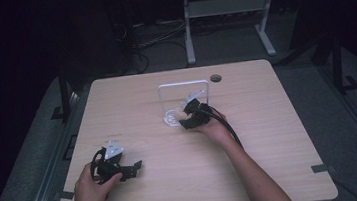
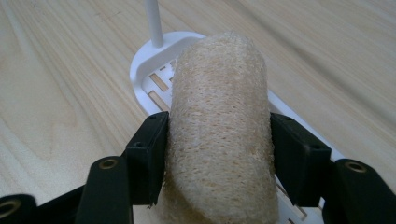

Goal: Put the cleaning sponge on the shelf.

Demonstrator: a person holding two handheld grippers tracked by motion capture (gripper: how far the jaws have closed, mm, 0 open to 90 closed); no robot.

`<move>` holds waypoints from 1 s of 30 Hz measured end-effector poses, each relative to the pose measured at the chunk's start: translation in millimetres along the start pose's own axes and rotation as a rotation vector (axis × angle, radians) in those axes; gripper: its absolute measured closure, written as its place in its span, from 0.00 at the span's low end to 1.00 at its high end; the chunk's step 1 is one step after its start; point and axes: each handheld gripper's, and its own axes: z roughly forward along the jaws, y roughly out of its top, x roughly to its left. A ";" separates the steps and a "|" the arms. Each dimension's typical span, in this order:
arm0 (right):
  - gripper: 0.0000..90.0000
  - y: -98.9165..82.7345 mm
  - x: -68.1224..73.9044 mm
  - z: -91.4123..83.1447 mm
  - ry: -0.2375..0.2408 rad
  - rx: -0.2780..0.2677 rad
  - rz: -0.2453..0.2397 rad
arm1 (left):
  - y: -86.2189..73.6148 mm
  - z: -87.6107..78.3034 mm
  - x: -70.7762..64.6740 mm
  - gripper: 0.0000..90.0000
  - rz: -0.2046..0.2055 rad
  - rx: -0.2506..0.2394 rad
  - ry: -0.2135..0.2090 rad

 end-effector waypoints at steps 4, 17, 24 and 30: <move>0.44 -0.6 0.2 1.2 0.001 0.010 0.005 | 0.0 0.0 0.0 0.14 0.000 0.001 0.000; 0.38 4.0 0.4 -15.0 -0.001 -0.031 0.019 | 0.0 0.0 0.0 0.14 0.000 0.000 0.000; 0.41 8.1 9.1 -36.2 0.006 -0.057 -0.001 | 0.0 0.0 0.1 0.14 0.001 0.001 0.001; 0.55 7.2 19.1 -50.2 0.016 -0.082 -0.008 | 0.0 0.0 0.0 0.14 0.000 0.000 0.000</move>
